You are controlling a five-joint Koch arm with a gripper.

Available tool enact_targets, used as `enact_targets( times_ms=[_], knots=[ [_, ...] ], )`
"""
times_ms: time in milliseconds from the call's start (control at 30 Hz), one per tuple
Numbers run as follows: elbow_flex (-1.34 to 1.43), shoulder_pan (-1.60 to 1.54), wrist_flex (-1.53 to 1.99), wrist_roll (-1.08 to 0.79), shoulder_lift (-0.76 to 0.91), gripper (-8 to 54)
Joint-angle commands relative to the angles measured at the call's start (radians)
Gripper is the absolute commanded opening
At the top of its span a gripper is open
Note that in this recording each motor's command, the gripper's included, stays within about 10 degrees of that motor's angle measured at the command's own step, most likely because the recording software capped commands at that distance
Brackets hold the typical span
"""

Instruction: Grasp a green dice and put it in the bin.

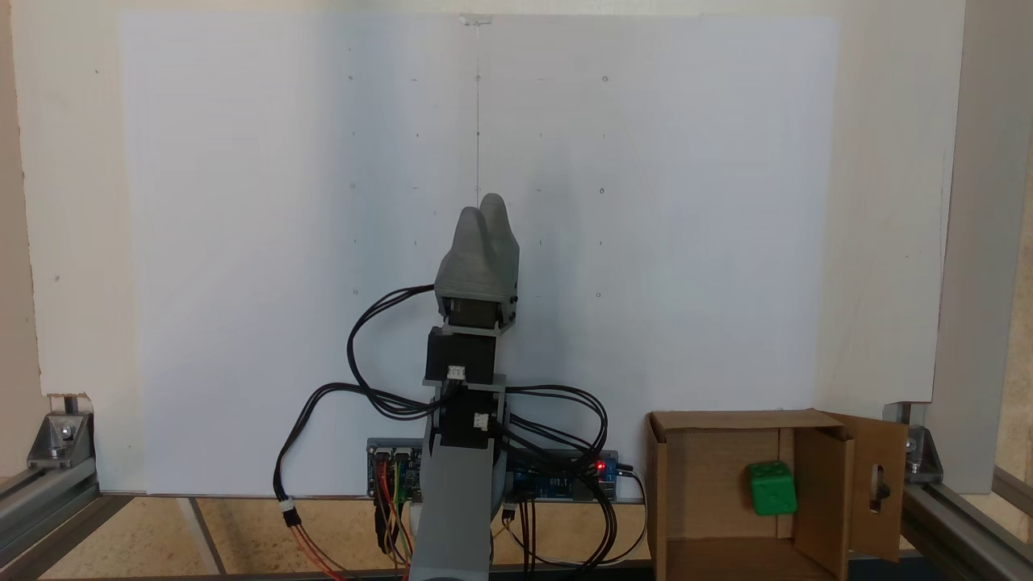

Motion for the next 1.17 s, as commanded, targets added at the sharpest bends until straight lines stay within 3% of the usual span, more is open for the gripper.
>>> enact_targets(
  times_ms=[0,1133],
  knots=[
    [0.011,0.0,-0.086,0.04,0.114,43.2],
    [0.098,-0.002,-0.137,0.034,0.112,44.5]
  ],
)
